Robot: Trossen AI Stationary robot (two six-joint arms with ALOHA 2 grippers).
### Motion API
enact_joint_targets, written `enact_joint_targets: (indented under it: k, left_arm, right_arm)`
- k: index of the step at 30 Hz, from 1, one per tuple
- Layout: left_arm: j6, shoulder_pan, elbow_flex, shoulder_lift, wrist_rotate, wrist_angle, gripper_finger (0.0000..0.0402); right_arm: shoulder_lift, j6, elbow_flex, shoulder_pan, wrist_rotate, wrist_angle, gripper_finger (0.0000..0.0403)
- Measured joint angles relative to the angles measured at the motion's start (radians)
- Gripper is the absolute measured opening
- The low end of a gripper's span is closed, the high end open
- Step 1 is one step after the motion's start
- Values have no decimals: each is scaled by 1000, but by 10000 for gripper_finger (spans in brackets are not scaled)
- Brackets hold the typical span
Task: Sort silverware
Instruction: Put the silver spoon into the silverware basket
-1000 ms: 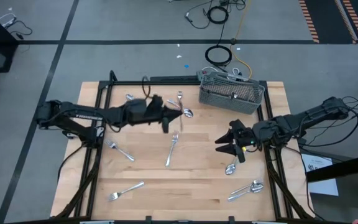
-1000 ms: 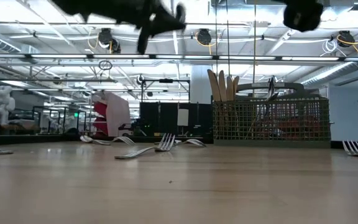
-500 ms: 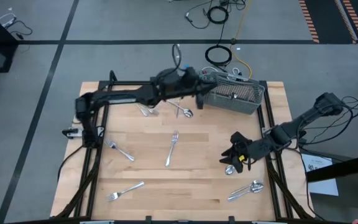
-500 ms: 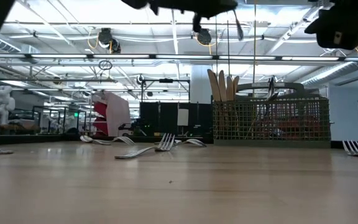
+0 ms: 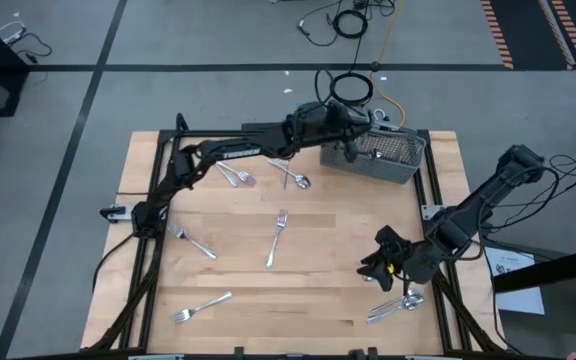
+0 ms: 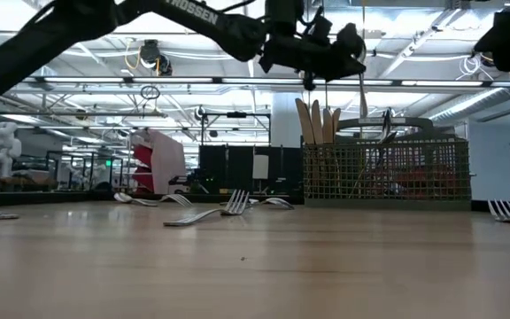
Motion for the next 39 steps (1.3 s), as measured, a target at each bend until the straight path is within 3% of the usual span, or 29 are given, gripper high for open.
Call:
enact_joint_targets:
  k: [12, 21, 39]
  left_arm:
    - [75, 14, 12, 58, -52, -15, 21]
    - [79, 16, 12, 58, -79, -14, 59]
    - [69, 14, 12, 52, -64, -120, 64]
  right_arm:
    - [2, 75, 0, 44, 82, 1, 189]
    - [2, 111, 0, 44, 88, 23, 189]
    - [55, 97, 0, 49, 129, 161, 189]
